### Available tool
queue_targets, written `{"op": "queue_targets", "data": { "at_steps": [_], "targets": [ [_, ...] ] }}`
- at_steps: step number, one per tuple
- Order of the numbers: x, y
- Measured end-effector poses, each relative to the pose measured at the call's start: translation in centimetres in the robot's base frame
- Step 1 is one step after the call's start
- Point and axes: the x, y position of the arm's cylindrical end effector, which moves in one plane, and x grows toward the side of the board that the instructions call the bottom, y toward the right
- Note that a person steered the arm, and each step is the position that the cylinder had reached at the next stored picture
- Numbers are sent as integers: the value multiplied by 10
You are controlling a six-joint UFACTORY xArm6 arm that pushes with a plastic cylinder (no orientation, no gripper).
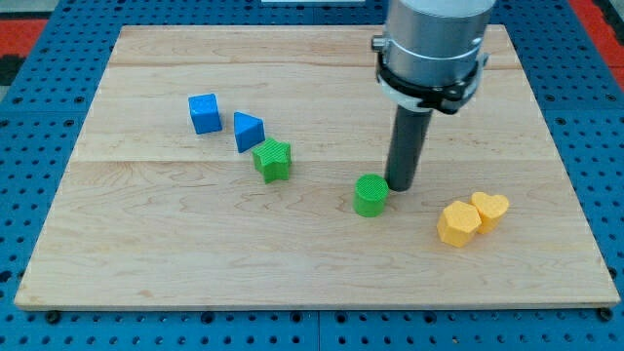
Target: Move green circle at center top
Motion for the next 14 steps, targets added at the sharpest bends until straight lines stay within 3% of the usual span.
{"op": "queue_targets", "data": {
  "at_steps": [1,2,3,4,7,8,10,11,12,13,14],
  "targets": [
    [41,0],
    [45,-32],
    [-14,-24],
    [-36,-49],
    [89,-71],
    [101,-110],
    [58,-56],
    [36,-56],
    [66,-59],
    [51,-83],
    [8,-111]
  ]
}}
